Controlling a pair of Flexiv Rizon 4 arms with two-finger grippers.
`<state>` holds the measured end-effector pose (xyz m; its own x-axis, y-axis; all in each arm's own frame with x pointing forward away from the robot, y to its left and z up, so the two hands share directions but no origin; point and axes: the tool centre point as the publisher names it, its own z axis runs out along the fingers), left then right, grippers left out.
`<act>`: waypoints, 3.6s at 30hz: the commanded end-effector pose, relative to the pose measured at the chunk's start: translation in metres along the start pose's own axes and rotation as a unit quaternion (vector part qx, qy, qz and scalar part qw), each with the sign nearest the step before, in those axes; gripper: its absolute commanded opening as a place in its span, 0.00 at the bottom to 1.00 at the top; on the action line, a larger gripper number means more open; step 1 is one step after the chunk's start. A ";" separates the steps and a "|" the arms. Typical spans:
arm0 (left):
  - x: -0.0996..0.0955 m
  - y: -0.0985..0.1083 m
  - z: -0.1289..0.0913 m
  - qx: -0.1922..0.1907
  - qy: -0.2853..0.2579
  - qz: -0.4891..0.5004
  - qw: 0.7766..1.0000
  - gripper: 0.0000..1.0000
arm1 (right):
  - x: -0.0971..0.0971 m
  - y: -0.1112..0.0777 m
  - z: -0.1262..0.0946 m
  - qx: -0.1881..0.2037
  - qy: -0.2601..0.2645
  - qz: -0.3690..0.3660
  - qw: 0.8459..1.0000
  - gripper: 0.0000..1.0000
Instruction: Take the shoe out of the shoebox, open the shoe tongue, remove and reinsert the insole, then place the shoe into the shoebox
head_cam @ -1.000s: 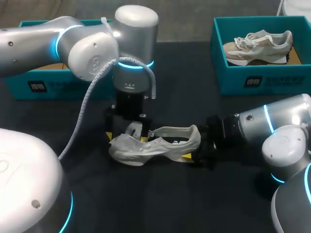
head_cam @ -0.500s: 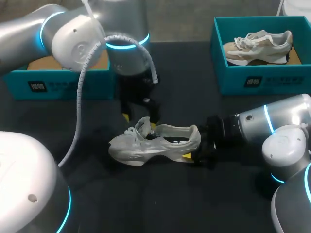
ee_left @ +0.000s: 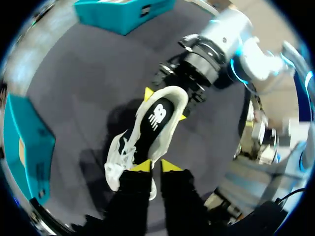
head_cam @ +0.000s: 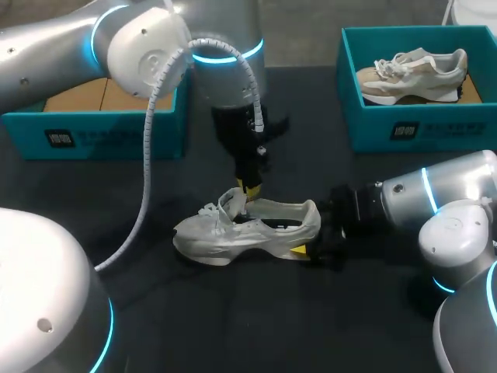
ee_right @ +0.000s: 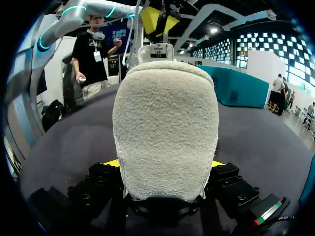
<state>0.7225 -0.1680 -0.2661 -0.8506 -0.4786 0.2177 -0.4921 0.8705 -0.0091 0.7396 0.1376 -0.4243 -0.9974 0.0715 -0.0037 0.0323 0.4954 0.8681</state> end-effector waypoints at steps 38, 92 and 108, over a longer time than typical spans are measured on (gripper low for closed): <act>-0.001 -0.028 0.099 -0.033 0.056 0.295 0.953 0.00 | 0.003 -0.001 0.001 0.003 0.000 0.000 1.000 0.00; -0.013 -0.019 0.151 -0.058 -0.021 0.344 0.937 0.00 | 0.003 -0.001 0.001 0.003 0.000 0.000 1.000 0.00; -0.022 -0.016 0.112 -0.031 0.009 0.340 0.940 0.00 | 0.003 -0.001 0.001 0.003 0.000 0.000 1.000 0.00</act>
<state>0.7259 -0.1933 -0.3855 -0.9640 0.1873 0.1888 0.1766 0.9816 -0.0719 0.7388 0.1378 -0.4243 -0.9975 0.0711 -0.0034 0.0324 0.4955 0.8680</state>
